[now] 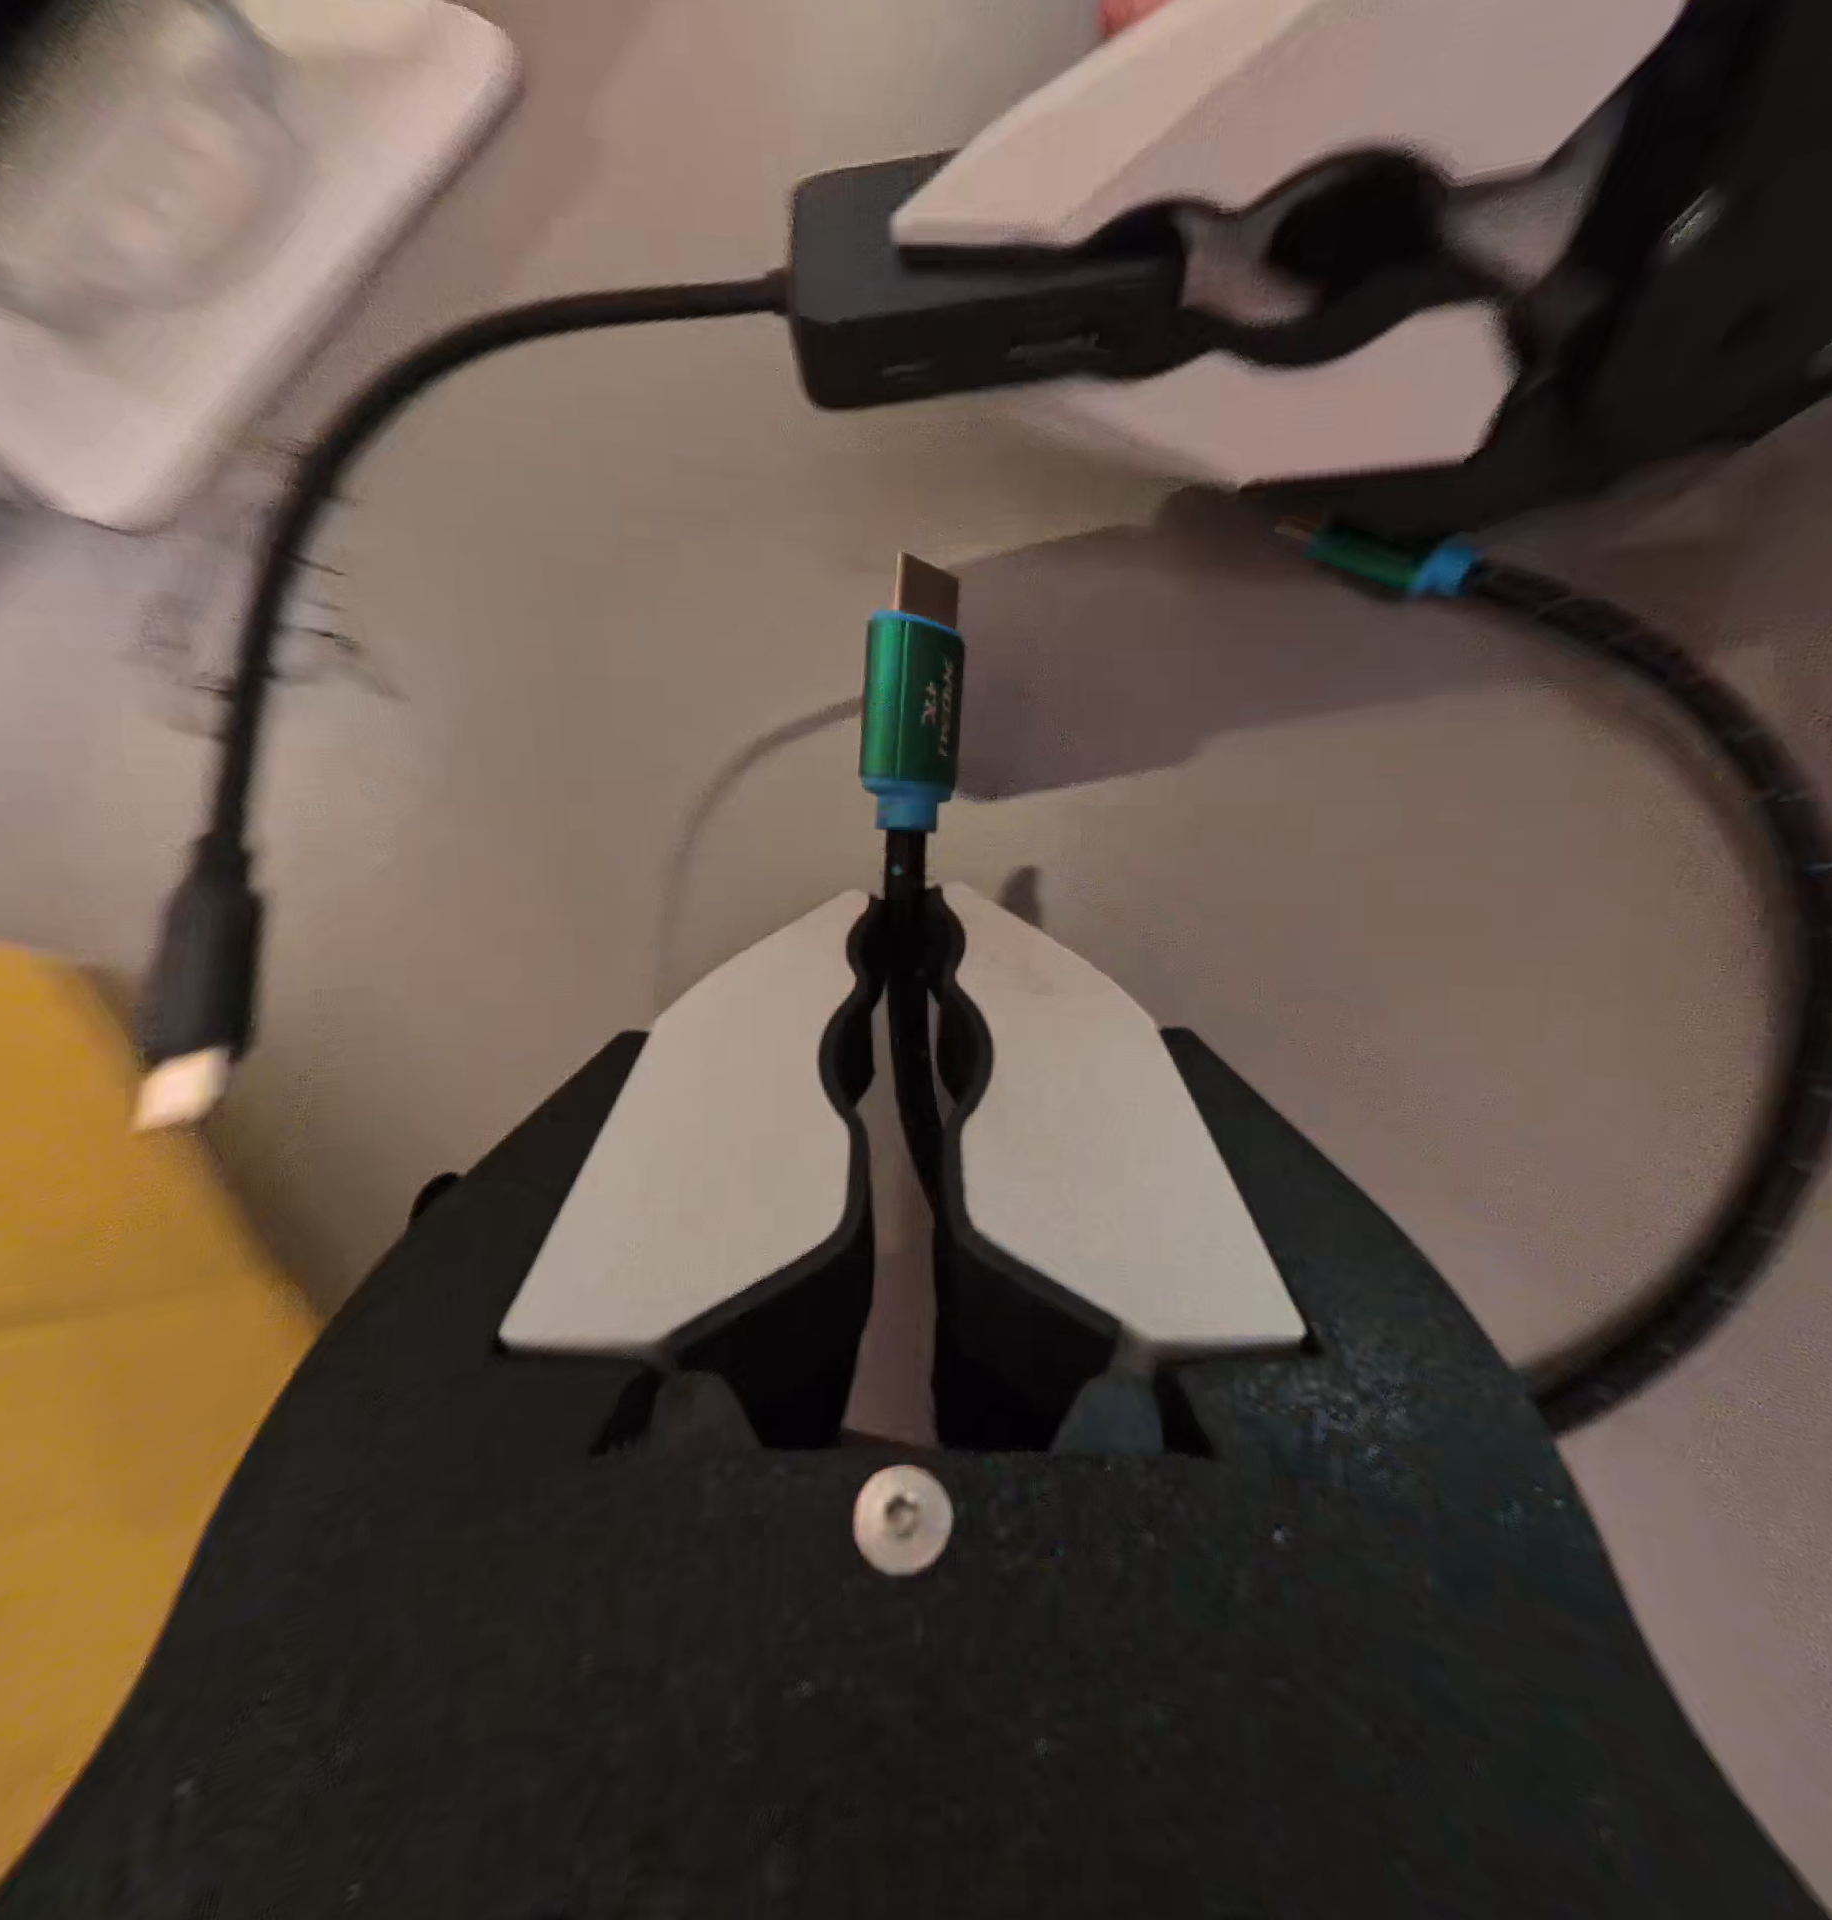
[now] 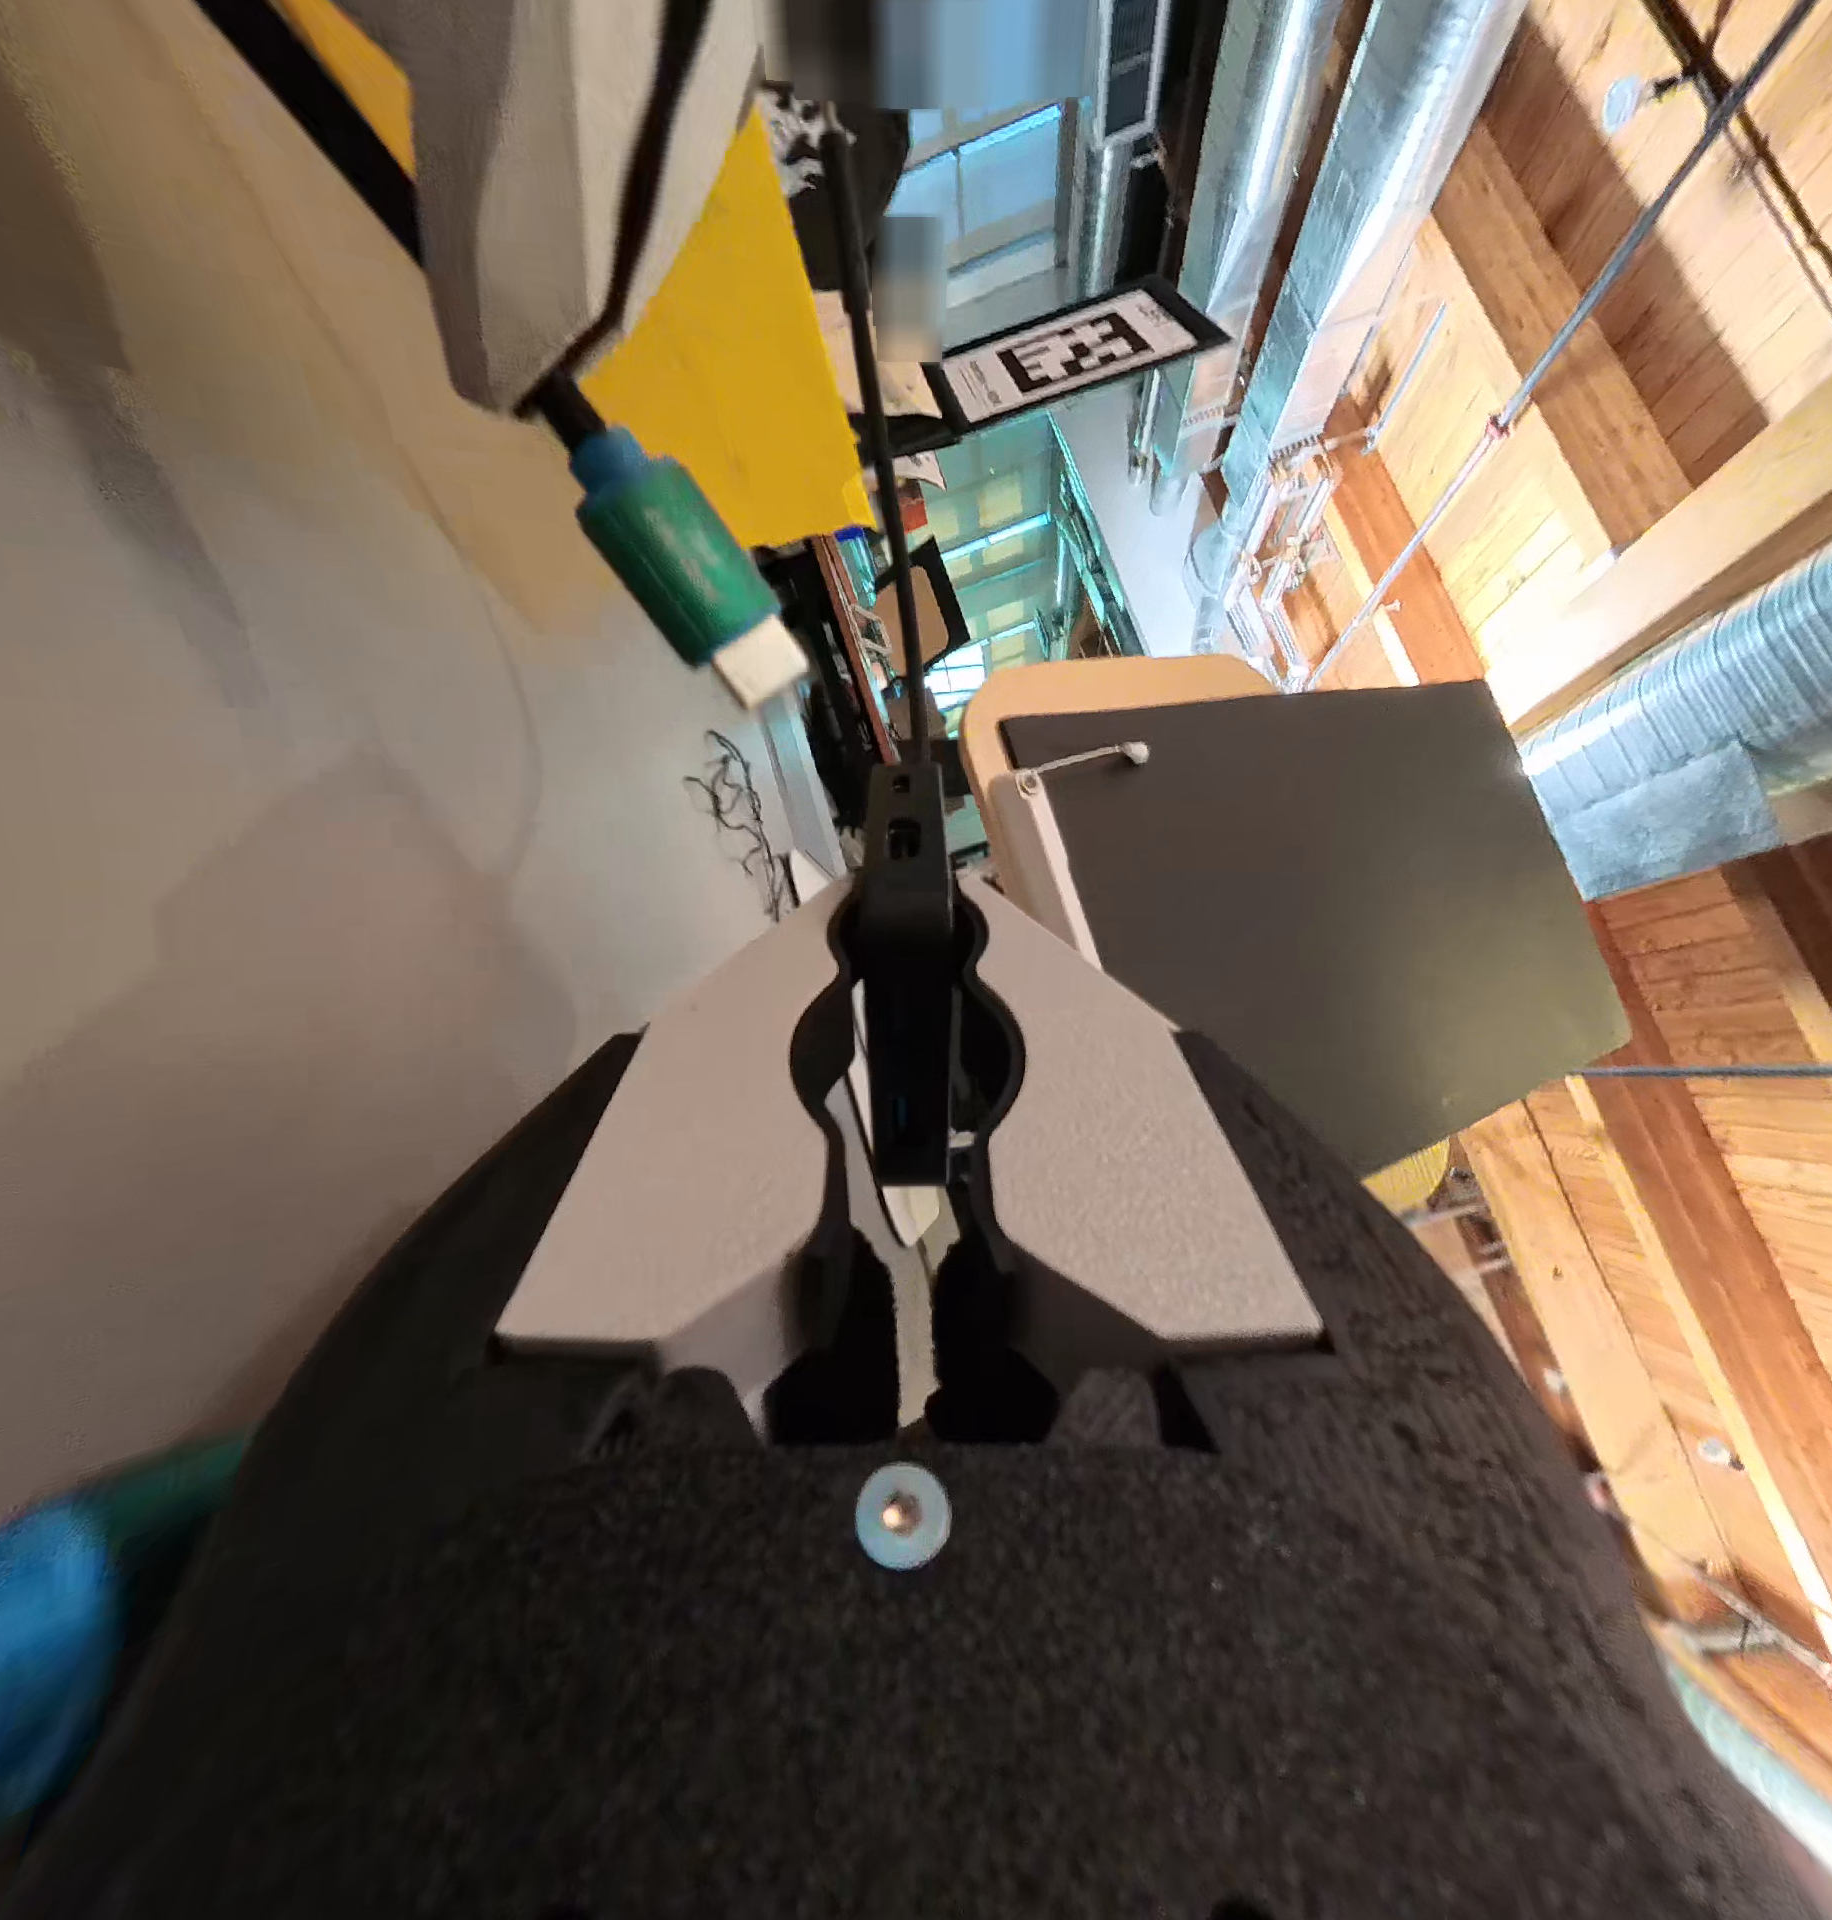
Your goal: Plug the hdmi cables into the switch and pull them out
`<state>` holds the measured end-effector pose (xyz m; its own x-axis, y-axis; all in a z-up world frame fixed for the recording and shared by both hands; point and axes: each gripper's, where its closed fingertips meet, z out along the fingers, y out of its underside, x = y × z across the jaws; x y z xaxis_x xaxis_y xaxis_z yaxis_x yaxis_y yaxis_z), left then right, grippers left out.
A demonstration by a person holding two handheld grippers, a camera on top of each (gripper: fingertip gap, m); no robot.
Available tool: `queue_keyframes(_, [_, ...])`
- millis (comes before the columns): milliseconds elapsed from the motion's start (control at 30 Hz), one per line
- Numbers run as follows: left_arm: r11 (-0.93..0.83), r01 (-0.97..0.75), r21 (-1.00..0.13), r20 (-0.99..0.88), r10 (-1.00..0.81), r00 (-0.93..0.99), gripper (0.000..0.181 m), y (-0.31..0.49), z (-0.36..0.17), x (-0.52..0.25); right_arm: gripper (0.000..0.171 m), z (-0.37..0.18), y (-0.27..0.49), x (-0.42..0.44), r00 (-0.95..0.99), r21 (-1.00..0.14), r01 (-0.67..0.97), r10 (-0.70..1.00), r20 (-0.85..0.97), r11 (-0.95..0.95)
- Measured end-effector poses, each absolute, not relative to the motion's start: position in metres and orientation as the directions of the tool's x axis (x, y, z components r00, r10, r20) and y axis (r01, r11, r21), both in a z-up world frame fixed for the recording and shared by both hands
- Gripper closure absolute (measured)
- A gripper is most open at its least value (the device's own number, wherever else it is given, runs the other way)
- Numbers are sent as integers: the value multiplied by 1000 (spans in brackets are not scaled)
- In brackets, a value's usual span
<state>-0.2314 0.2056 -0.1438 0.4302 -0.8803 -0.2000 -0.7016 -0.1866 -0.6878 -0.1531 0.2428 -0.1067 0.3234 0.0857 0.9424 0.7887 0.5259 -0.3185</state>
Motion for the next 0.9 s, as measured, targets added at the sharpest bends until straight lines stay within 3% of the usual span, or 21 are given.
queue_keyframes(133, [64, -853, -519, -719, -573, 394, 175, 233, -78, -260, 159, -90, 257, -129, 463, -447, 776, 78, 883, 444])
queue_keyframes(200, [169, -925, -339, -911, -303, 279, 175, 234, -34, -271, 159, -80, 262, -116, 536, -512, 752, 67, 842, 415])
queue_keyframes(267, [232, -963, -137, -990, -56, 127, 175, 223, -4, -271, 159, -75, 266, -106, 593, -569, 723, 71, 802, 393])
queue_keyframes(333, [260, -966, 9, -1000, -18, -14, 175, 211, -19, -261, 159, -73, 268, -101, 625, -605, 701, 85, 776, 378])
queue_keyframes(433, [297, -953, 55, -992, -91, -85, 174, 181, -72, -246, 159, -73, 268, -99, 642, -625, 684, 97, 761, 376])
queue_keyframes(533, [322, -944, -67, -944, -327, -45, 175, 142, -123, -230, 159, -74, 268, -101, 639, -628, 680, 113, 761, 379])
queue_keyframes(600, [276, -920, -277, -828, -555, 83, 175, 123, -142, -218, 159, -76, 268, -103, 636, -629, 677, 127, 761, 381])
queue_keyframes(700, [90, -806, -585, -458, -857, 237, 175, 99, -159, -199, 159, -77, 266, -106, 633, -633, 668, 149, 760, 391])
queue_keyframes(800, [-175, -690, -703, -16, -965, 261, 175, 79, -168, -186, 159, -79, 266, -108, 628, -636, 664, 167, 760, 394])
queue_keyframes(900, [-346, -584, -734, 252, -938, 240, 174, 72, -165, -178, 159, -80, 265, -110, 627, -637, 660, 175, 759, 399])
